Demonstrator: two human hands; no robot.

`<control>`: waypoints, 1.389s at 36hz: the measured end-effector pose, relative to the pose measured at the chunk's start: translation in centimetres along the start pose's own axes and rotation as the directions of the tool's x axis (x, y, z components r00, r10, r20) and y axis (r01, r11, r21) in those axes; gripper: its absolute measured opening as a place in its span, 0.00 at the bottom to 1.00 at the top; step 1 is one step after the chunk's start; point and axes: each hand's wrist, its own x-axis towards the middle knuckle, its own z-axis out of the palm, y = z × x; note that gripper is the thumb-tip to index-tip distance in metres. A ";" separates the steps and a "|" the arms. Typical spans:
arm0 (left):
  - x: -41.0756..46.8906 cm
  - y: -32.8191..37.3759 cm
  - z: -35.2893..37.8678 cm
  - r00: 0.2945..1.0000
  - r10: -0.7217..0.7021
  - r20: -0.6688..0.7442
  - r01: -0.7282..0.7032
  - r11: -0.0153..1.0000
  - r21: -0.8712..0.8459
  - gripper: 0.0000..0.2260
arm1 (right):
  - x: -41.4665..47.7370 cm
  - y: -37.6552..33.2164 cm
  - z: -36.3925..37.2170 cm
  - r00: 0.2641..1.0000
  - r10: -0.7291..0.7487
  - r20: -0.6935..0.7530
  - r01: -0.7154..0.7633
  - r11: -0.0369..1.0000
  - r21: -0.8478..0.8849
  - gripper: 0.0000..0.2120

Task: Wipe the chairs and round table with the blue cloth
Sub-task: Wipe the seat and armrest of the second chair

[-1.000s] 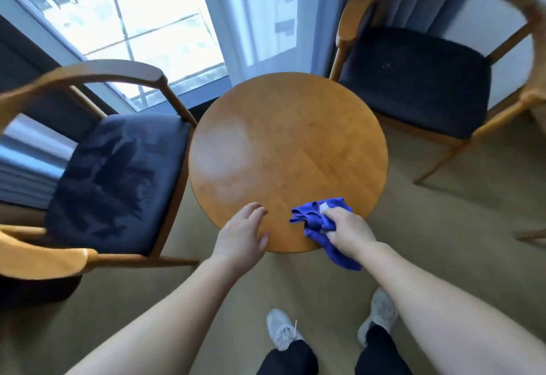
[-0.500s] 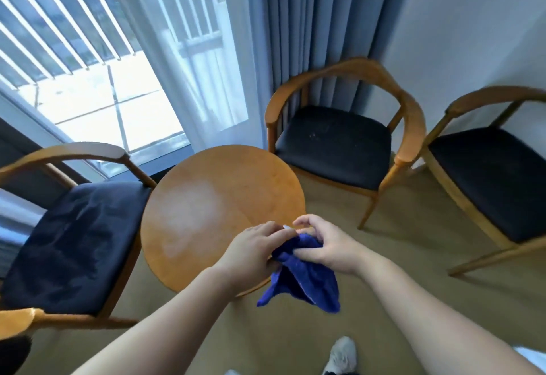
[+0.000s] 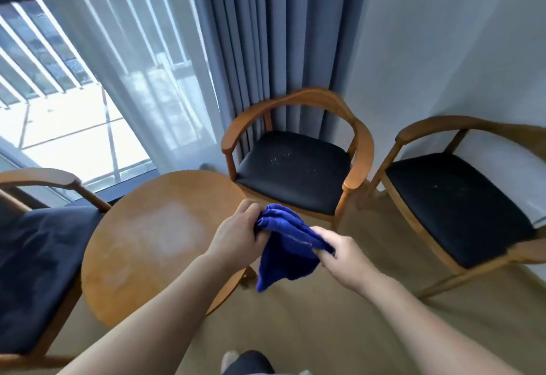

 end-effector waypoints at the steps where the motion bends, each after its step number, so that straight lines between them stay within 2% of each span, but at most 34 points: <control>1: 0.5 0.3 0.2 1.000 -0.011 -0.002 0.011 1.000 0.002 0.05 | 0.3 0.2 -0.6 1.000 0.012 -0.025 -0.012 1.000 0.001 0.20; 2: 1.0 0.5 0.4 1.000 -0.023 0.000 0.023 1.000 0.002 0.06 | 0.7 0.4 -1.2 0.999 0.023 -0.037 -0.023 1.000 -0.011 0.20; 5: 2.4 1.0 1.0 0.998 -0.055 0.020 0.054 0.998 0.043 0.16 | 2.0 0.4 -3.1 0.999 0.026 -0.040 -0.027 0.999 -0.030 0.19; 8: 4.2 1.2 1.2 1.000 -0.007 0.009 0.006 0.997 0.075 0.14 | 3.5 0.2 -4.8 1.000 0.009 -0.026 -0.010 0.999 -0.042 0.15; 10: 5.7 1.4 1.1 1.000 0.004 0.031 -0.003 1.000 -0.026 0.11 | 4.8 0.4 -6.0 1.000 0.029 -0.005 -0.029 0.996 -0.080 0.18; 12: 7.5 1.5 1.1 0.996 -0.008 0.093 0.026 0.980 -0.197 0.10 | 6.2 0.3 -7.1 1.000 0.026 0.015 -0.025 0.995 -0.095 0.19; 15: 10.2 1.7 1.2 0.997 -0.002 0.075 0.028 0.938 -0.345 0.10 | 8.3 -0.1 -8.6 0.998 -0.041 0.047 0.046 0.994 -0.102 0.18; 20: 15.4 1.4 1.1 0.999 -0.033 0.039 0.047 0.897 -0.440 0.08 | 13.0 0.2 -11.7 0.991 0.069 0.112 -0.055 0.991 -0.124 0.11; 22: 17.6 1.2 0.5 0.999 -0.031 0.023 0.039 0.889 -0.456 0.09 | 15.2 0.1 -12.8 0.991 0.108 0.075 -0.094 0.981 -0.172 0.11; 25: 21.0 0.6 -0.6 0.999 -0.046 -0.017 0.032 0.877 -0.479 0.10 | 18.7 0.3 -14.3 0.985 0.170 -0.018 -0.168 0.941 -0.295 0.06; 29: 25.0 -0.5 -1.5 0.997 -0.049 -0.055 0.016 0.875 -0.483 0.10 | 22.3 0.8 -15.5 0.969 0.244 0.037 -0.213 0.902 -0.377 0.04; 32: 27.5 -1.0 -1.9 0.996 -0.049 -0.080 0.006 0.881 -0.474 0.10 | 24.6 0.5 -16.6 0.982 0.180 0.048 -0.150 0.915 -0.374 0.06; 36: 30.0 -2.0 -2.1 0.974 -0.156 -0.164 0.055 0.868 -0.494 0.10 | 27.0 -1.0 -18.3 0.988 0.099 0.116 -0.081 0.985 -0.153 0.09; 40: 33.5 -2.5 -2.2 0.938 -0.275 -0.212 0.150 0.871 -0.468 0.04 | 29.8 -2.4 -19.9 0.949 0.009 0.316 -0.001 1.000 -0.026 0.11; 42: 35.3 -2.5 -2.1 0.918 -0.334 -0.215 0.202 0.858 -0.472 0.08 | 31.3 -2.8 -20.4 0.917 -0.056 0.395 0.062 0.998 -0.003 0.11; 46: 38.3 -2.0 -1.3 0.889 -0.430 -0.156 0.315 0.824 -0.472 0.20 | 34.9 -3.1 -21.9 0.893 -0.233 0.385 0.260 0.965 -0.020 0.12; 48: 39.8 -1.5 -0.8 0.875 -0.459 -0.157 0.338 0.809 -0.481 0.24 | 36.7 -3.3 -22.6 0.841 -0.322 0.434 0.318 0.944 0.084 0.15; 50: 41.1 -0.8 -0.3 0.849 -0.507 -0.152 0.364 0.768 -0.528 0.23 | 38.4 -3.5 -23.2 0.811 -0.377 0.448 0.320 0.926 0.201 0.21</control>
